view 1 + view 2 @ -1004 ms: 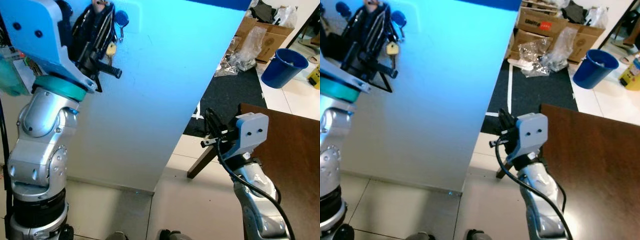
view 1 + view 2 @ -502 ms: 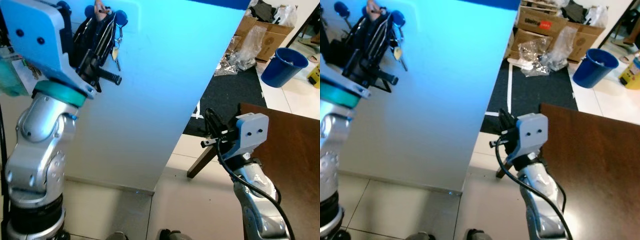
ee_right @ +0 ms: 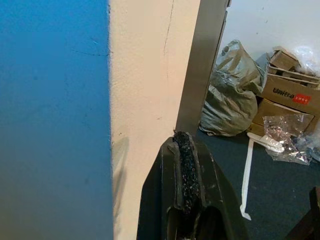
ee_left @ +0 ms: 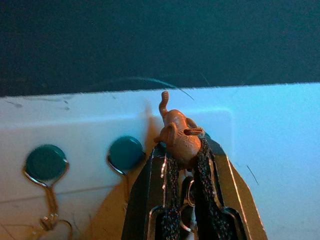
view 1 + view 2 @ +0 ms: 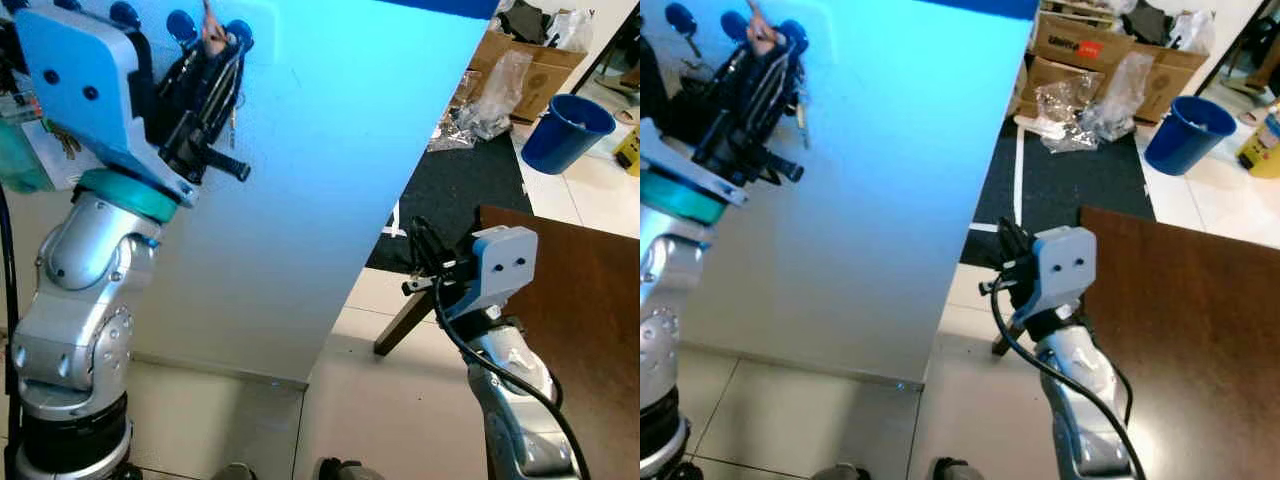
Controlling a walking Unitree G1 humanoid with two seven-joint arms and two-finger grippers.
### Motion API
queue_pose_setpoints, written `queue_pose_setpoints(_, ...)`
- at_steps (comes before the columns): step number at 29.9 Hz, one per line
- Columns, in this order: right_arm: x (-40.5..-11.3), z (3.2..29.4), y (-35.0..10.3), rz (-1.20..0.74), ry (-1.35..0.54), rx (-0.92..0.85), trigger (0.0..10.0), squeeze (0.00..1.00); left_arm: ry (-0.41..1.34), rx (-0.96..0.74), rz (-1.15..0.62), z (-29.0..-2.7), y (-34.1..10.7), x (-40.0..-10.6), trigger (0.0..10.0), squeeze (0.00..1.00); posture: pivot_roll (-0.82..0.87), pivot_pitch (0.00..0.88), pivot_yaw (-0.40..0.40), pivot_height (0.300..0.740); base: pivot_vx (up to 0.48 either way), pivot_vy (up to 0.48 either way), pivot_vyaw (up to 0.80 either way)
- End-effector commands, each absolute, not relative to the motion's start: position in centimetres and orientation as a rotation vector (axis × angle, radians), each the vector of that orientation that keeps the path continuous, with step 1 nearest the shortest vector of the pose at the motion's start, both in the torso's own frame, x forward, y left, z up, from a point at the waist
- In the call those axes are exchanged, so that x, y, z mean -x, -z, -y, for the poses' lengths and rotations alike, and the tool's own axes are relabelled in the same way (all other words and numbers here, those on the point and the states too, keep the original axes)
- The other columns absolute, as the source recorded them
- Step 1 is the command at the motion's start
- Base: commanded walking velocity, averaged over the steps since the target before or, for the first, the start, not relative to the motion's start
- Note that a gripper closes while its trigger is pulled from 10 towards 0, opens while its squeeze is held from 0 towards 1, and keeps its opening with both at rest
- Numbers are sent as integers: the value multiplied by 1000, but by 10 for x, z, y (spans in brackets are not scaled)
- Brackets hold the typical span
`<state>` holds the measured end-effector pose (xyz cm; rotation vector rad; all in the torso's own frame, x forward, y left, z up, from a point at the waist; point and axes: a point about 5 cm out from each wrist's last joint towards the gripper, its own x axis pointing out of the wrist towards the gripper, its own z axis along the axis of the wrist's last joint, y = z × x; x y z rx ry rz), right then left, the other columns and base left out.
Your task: Hang keys on a hook
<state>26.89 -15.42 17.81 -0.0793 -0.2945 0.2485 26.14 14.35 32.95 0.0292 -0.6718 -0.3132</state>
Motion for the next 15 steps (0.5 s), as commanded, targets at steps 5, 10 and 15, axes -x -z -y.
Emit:
queue_pose_setpoints(5, -267, 156, -175, 287, -243, 78, 10000, 0, 301, -66, 657, -153, -326, -257, 10000, 0, 43, 92, 3, 740, 0, 0, 0)
queue_pose_setpoints(10, -268, 156, -176, 287, -247, 79, 10000, 0, 314, -69, 639, -152, -321, -254, 10000, 0, 46, 99, -3, 740, 0, 0, 0)
queue_pose_setpoints(15, -269, 155, -177, 287, -253, 79, 10000, 0, 326, -42, 653, -147, -326, -253, 10000, 0, 49, 101, -7, 740, 0, 0, 0)
